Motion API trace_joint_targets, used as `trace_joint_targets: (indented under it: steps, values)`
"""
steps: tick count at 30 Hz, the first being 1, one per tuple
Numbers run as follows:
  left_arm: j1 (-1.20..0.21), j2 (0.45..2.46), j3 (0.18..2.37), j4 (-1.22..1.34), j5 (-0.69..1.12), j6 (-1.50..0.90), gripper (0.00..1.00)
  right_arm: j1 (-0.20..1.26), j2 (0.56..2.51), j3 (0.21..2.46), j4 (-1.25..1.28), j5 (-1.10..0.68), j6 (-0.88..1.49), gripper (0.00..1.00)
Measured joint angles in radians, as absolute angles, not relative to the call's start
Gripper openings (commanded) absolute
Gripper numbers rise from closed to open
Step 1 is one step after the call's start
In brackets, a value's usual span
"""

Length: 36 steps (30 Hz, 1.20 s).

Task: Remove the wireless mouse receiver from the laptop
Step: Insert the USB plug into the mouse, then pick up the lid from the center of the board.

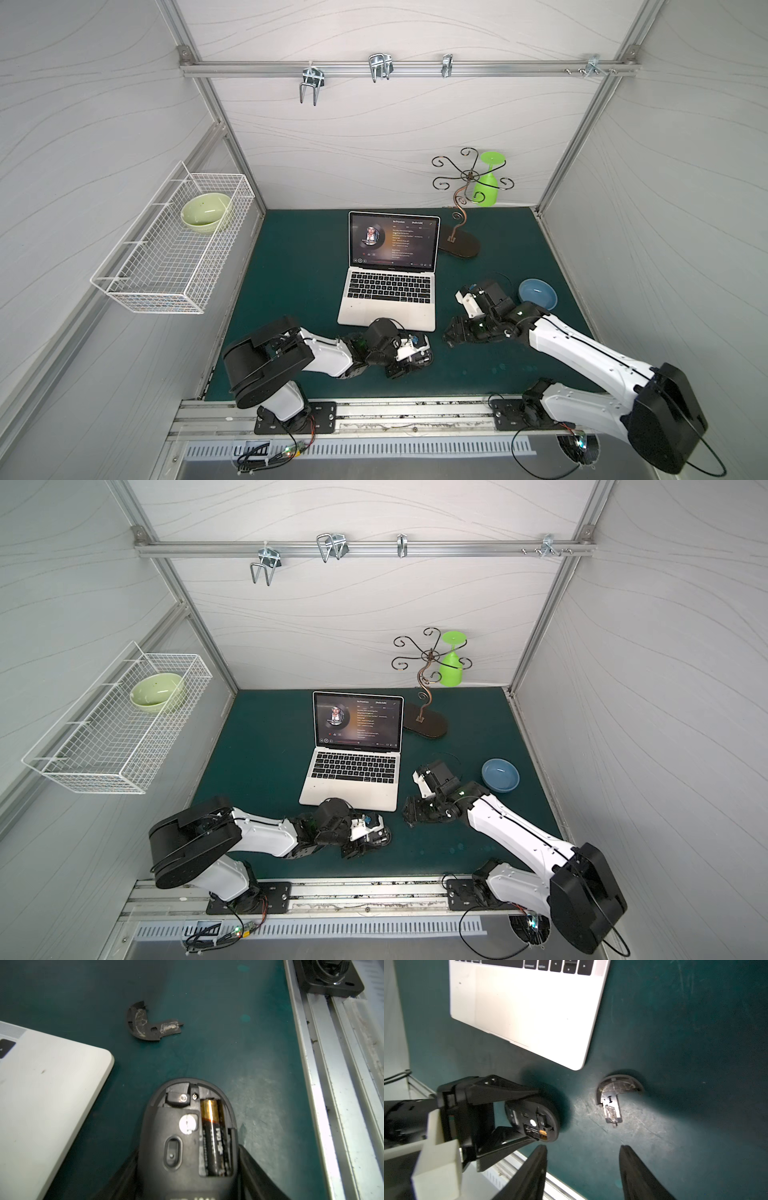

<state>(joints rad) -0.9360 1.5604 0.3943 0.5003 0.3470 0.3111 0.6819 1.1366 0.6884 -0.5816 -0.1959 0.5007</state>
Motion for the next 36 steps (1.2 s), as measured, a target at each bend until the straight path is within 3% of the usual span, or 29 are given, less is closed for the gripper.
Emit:
trace_joint_targets:
  steps: [7,16,23,36]
  values:
    - [-0.870,1.565,0.480,0.345,0.406,0.277,0.00,0.716,1.277,0.763,-0.661,-0.127,0.482,0.59]
    - [-0.849,1.565,0.484,0.332,0.450,0.256,0.00,0.716,1.454,0.950,-0.746,-0.088,0.511,0.58]
    - [-0.844,1.565,0.487,0.322,0.464,0.254,0.00,0.727,1.566,1.016,-0.788,-0.082,0.531,0.52]
    - [-0.844,1.565,0.487,0.321,0.468,0.254,0.00,0.765,1.613,0.997,-0.804,-0.070,0.542,0.55]
